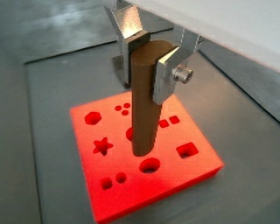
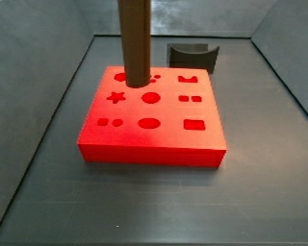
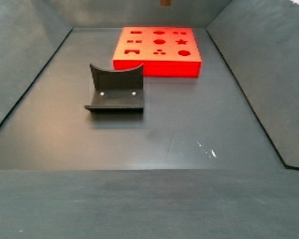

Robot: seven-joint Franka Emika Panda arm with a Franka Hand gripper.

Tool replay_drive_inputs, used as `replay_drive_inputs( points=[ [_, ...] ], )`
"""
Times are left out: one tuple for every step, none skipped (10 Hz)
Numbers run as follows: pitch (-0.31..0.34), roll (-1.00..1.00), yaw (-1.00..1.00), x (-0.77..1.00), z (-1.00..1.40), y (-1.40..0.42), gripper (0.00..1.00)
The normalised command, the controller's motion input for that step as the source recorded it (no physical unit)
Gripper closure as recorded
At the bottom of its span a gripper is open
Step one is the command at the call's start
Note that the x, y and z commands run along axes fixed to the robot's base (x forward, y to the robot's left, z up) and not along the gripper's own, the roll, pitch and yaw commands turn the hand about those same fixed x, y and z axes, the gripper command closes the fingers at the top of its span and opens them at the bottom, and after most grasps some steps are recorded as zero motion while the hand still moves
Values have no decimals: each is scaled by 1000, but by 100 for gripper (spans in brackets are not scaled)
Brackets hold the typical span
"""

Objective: Insert the oval object.

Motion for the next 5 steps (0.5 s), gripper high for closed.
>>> replay_drive_inputs(
  points=[
    [0, 0, -986, 6, 0, -131, 100],
    [0, -156, -974, 3, 0, -51, 100],
    [-97, -276, -851, 0, 0, -54, 100],
    [0, -333, -663, 266, 0, 0, 100],
    [0, -327, -669, 386, 0, 0, 100]
  ],
)
